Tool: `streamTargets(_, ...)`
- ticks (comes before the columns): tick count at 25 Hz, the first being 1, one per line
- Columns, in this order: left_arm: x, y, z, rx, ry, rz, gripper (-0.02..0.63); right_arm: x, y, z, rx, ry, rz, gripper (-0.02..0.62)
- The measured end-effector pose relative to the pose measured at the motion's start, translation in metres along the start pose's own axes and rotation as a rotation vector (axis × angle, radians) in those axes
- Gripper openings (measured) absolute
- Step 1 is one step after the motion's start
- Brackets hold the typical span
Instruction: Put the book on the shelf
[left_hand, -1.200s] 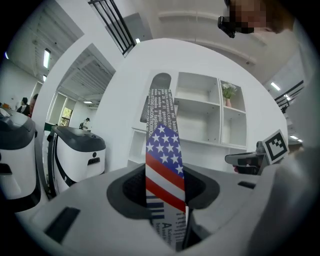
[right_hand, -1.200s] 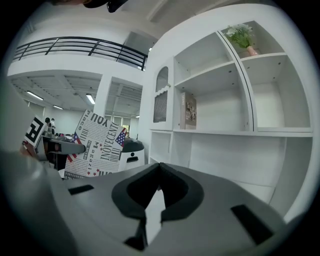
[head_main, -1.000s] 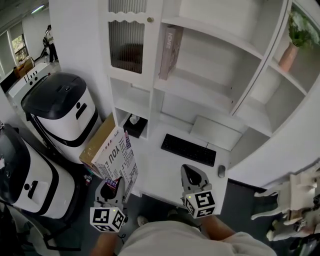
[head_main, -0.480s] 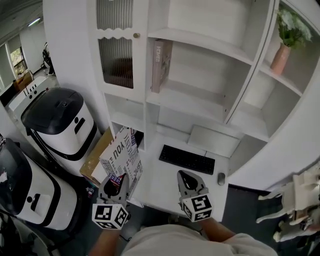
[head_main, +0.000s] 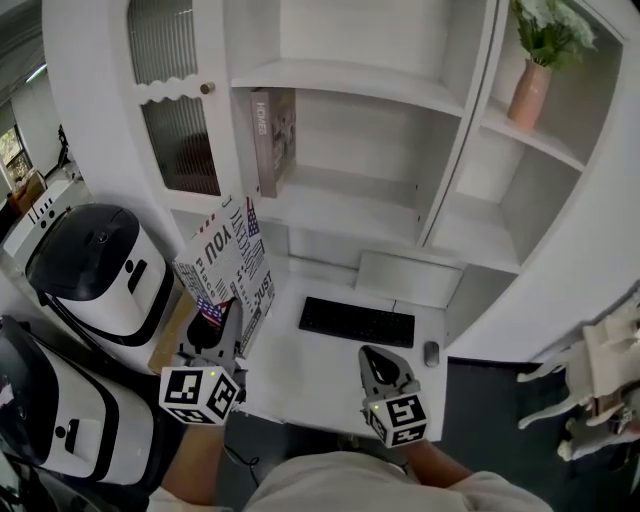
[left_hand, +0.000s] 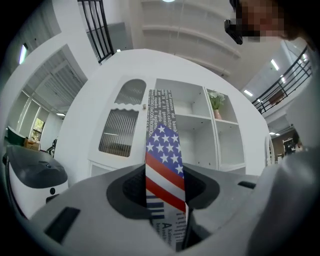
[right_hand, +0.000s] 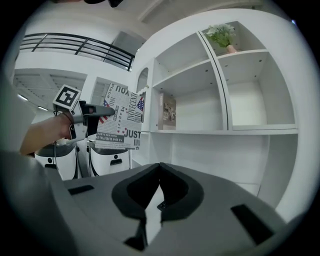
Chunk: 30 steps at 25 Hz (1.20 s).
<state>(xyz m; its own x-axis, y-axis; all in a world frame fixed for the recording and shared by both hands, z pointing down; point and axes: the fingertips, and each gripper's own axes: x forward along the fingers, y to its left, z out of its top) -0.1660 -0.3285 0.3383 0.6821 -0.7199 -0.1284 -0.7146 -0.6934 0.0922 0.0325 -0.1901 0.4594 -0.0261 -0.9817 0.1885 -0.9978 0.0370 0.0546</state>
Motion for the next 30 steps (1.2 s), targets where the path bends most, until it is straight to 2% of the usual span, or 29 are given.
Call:
streamTargets(13,0.093,-0.015,0.077,0.105,-0.093,-0.059,0.146,-0.008,-0.052,-0.007,0.050,0.000,-0.098,0.003)
streamTargets(30,0.175,-0.024,0.074,0.123,-0.089,-0.029,0.146,-0.008,-0.111,-0.021,0.100,0.013,-0.176,0.003)
